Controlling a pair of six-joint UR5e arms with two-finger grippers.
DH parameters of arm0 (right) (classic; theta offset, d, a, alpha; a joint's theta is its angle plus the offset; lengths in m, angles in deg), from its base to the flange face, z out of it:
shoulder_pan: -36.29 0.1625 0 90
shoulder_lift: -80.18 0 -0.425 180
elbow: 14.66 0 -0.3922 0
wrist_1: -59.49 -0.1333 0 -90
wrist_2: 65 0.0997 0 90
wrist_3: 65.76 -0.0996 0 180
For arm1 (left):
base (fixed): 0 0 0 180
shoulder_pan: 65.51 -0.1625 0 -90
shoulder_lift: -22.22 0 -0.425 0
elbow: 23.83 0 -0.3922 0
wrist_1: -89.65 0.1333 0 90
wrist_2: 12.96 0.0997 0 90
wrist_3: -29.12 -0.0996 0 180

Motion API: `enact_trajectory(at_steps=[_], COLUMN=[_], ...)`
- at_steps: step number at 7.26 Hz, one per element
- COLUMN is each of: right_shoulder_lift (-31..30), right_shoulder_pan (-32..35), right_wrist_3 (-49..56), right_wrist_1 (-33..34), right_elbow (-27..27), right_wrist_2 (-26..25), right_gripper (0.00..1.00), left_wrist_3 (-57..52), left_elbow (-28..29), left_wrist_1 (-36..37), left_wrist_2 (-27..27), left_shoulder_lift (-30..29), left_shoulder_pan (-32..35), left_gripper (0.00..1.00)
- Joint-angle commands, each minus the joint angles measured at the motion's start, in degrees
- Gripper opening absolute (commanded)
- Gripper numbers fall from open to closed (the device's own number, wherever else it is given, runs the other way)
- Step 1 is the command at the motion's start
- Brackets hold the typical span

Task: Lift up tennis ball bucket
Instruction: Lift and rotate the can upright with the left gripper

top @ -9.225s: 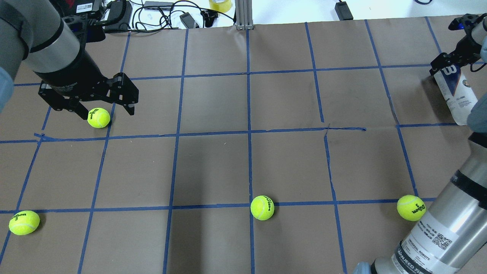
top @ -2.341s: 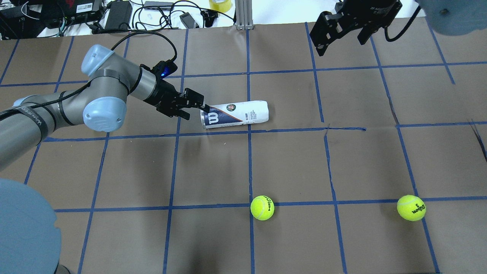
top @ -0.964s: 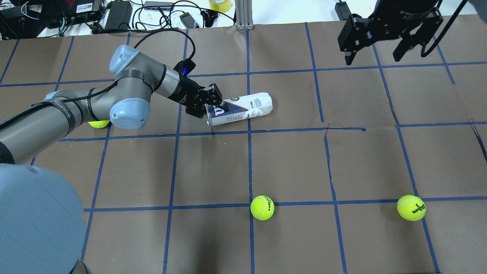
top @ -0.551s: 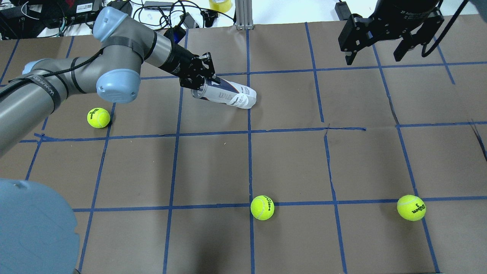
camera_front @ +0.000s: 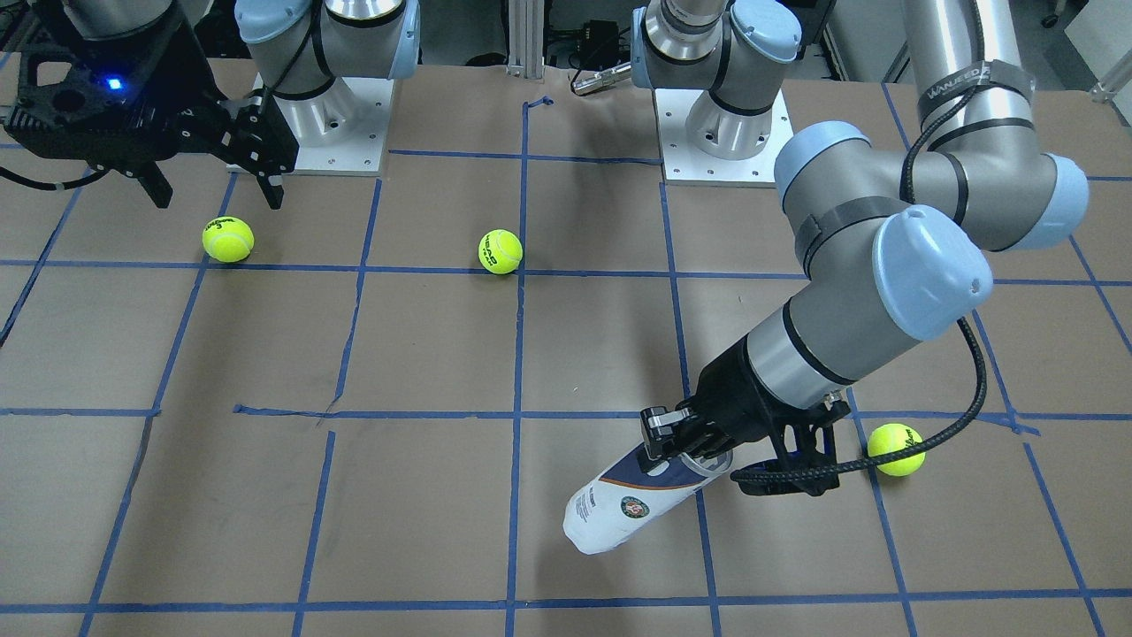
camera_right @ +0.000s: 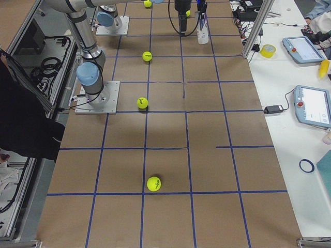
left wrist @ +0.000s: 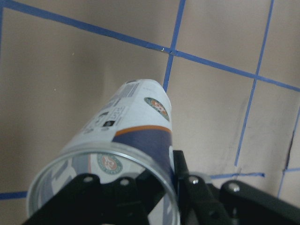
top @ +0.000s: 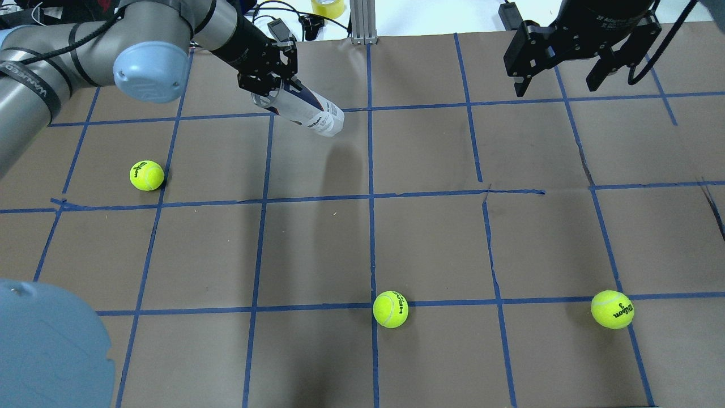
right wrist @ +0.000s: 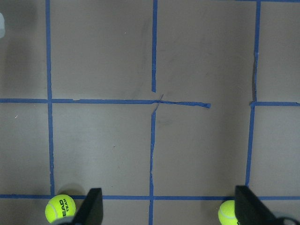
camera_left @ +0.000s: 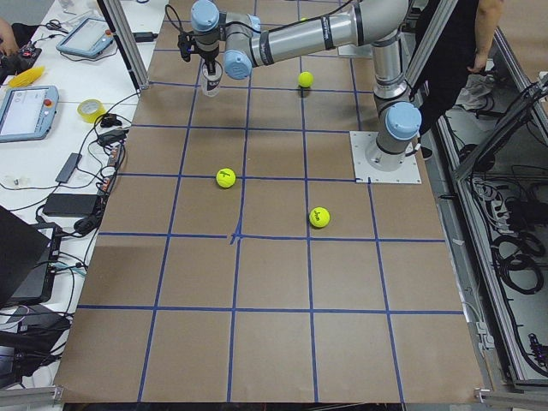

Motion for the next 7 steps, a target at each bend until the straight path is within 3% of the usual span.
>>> enact_trajectory(at_steps=[1,3,7], right_shoulder_lift=[0.0,0.0,0.0], right_shoulder_pan=[-0.07,0.02,-0.07], right_wrist_3=[-0.1,-0.01,-0.1], right_wrist_1=[0.0,0.0,0.0], right_elbow=[0.03,0.03,-0.06], right_wrist_2=[-0.02,0.06,-0.02], right_gripper=[1.0,1.0,1.0], left_wrist_3=[-11.24,-25.06,-32.15], left_elbow=[3.99,5.84,6.02], left_wrist_1=[-4.85,-11.51,-10.84], left_wrist_2=[9.62,20.88,21.82], left_shoulder_lift=[-0.55,-1.77,-3.19], left_shoulder_pan=[2.12,7.13,8.38], left_gripper=[0.0,0.0,0.0])
